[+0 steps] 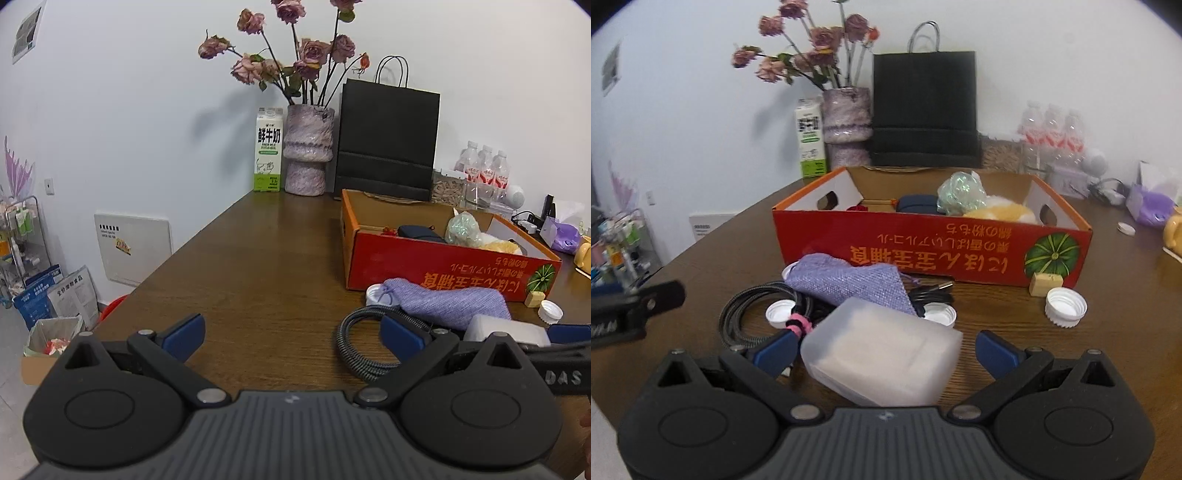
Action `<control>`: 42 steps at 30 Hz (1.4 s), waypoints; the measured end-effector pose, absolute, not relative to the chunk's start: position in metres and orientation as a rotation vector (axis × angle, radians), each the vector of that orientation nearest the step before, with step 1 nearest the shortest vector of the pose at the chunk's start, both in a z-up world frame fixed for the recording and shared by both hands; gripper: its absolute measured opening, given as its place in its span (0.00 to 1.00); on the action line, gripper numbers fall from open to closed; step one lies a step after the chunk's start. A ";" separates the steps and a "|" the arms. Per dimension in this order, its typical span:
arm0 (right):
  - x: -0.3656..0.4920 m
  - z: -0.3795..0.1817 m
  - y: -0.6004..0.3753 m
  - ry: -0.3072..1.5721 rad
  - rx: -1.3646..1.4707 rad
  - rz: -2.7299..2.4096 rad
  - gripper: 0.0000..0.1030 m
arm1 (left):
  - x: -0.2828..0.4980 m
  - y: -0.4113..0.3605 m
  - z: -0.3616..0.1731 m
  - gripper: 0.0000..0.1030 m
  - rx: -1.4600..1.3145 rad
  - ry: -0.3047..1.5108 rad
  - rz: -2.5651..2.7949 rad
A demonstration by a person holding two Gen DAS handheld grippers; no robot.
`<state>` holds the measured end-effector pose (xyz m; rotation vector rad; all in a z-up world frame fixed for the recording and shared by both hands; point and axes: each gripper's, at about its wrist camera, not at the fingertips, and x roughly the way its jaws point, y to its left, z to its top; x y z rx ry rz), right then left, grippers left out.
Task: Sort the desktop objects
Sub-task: 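Grasp the black braided cable with the left gripper while the right gripper grasps the white plastic box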
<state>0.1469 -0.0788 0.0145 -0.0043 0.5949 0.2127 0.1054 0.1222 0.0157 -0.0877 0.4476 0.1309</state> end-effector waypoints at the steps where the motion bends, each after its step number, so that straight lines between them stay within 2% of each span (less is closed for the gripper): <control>1: 0.150 0.013 -0.077 0.601 -0.001 0.198 1.00 | 0.106 0.124 0.014 1.00 -0.091 0.450 0.126; 12: 0.174 -0.005 -0.062 0.658 0.001 0.088 1.00 | 0.113 0.130 0.002 1.00 -0.117 0.485 0.085; 15: 0.176 -0.008 -0.064 0.675 -0.004 0.105 0.96 | 0.116 0.126 0.000 1.00 -0.113 0.496 0.082; 18: 0.173 -0.009 -0.070 0.669 -0.011 0.139 0.97 | 0.118 0.120 0.000 1.00 -0.104 0.507 0.080; 30: 0.158 -0.007 -0.115 0.612 0.027 0.175 0.96 | 0.131 0.082 0.006 1.00 -0.050 0.536 0.040; 42: 0.159 -0.007 -0.164 0.578 0.024 0.154 0.97 | 0.167 0.047 -0.005 1.00 -0.035 0.655 -0.020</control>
